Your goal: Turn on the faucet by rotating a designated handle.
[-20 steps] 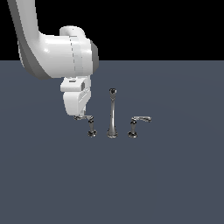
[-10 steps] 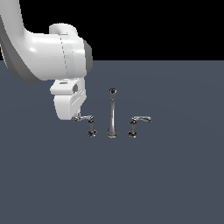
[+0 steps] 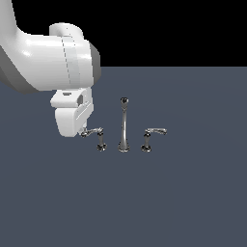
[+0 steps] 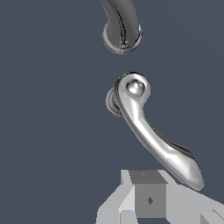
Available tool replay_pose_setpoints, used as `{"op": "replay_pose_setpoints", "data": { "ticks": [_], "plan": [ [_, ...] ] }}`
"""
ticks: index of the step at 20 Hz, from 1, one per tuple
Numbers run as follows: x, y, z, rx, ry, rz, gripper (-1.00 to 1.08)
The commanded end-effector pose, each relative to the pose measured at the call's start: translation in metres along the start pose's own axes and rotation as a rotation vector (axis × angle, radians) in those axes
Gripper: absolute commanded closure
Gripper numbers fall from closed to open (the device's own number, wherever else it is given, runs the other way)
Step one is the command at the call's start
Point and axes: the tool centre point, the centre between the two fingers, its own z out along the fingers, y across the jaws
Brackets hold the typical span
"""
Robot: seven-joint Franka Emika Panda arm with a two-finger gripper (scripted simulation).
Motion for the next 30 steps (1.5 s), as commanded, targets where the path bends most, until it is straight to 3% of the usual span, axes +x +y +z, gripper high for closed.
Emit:
{"op": "replay_pose_setpoints", "data": {
  "ticks": [1,9,22,23,24,30],
  "plan": [
    [0.008,0.011,0.000,-0.009,0.008,0.007,1.08],
    [0.006,0.029,0.000,-0.009,0.004,-0.004,1.08],
    [0.055,0.053,-0.001,-0.012,0.009,0.005,1.08],
    [0.055,0.053,-0.001,-0.012,0.009,0.005,1.08],
    [0.032,0.055,-0.001,-0.011,0.001,-0.033,1.08],
    [0.071,0.044,-0.001,-0.012,0.005,-0.011,1.08]
  ]
}}
